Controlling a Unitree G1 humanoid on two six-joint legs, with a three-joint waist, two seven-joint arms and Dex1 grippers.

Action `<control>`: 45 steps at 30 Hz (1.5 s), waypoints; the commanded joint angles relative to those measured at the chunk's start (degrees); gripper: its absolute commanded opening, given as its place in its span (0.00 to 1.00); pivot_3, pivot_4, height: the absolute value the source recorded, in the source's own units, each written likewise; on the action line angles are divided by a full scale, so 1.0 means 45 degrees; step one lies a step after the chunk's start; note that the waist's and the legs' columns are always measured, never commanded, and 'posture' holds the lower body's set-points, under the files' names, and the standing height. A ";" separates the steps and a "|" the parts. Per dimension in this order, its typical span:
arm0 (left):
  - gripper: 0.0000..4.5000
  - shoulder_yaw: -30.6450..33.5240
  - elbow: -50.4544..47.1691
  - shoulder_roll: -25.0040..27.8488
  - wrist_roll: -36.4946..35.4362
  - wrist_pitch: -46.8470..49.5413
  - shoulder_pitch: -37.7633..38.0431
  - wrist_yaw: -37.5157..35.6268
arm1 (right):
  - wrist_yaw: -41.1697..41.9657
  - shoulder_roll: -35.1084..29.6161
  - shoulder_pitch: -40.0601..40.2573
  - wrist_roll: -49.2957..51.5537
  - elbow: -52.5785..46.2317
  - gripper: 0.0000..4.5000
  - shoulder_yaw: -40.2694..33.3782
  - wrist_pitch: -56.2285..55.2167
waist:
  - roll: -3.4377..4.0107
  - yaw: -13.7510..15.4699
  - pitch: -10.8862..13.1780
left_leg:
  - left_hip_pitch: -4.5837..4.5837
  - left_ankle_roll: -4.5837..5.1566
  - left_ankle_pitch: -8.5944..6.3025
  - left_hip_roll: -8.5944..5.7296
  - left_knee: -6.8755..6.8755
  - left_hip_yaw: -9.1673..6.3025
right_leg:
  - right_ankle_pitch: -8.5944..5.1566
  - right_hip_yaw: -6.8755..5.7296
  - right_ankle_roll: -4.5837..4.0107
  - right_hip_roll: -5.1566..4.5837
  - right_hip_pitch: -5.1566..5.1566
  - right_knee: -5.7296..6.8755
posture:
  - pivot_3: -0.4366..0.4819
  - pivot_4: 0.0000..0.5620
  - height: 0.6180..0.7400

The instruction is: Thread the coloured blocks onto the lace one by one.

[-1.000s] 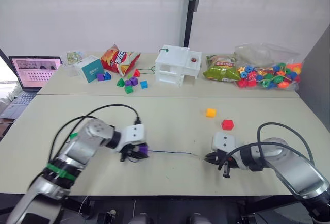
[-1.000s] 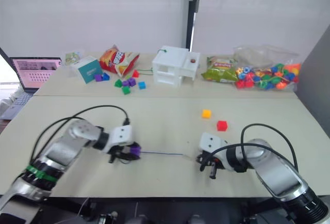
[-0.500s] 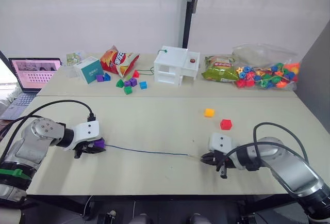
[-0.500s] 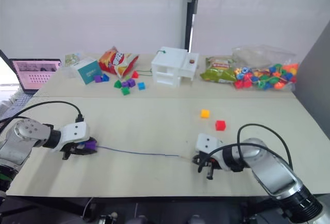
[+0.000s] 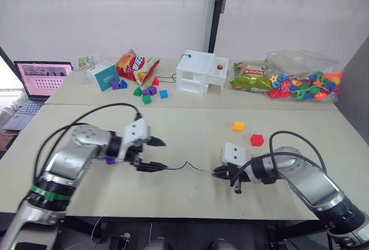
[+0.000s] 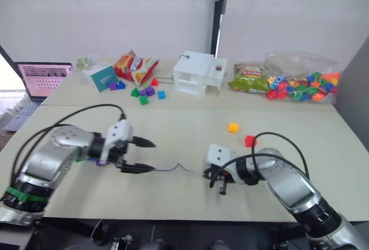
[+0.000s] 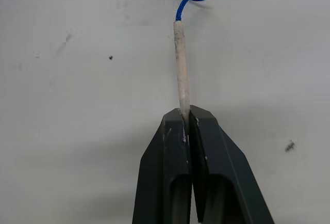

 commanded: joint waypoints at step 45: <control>0.00 -0.2588 0.2132 -0.2754 0.2444 -0.2487 -0.0683 0.0895 | -0.4408 0.1993 0.3145 0.0438 -0.3072 0.67 -0.4018 0.4062 | -0.0004 0.0033 0.0001 | -0.0002 -0.0003 0.0002 -0.0005 0.0010 -0.0012 | 0.0000 0.0005 -0.0003 0.0002 0.0001 -0.0002 | 0.48 0.27 1.00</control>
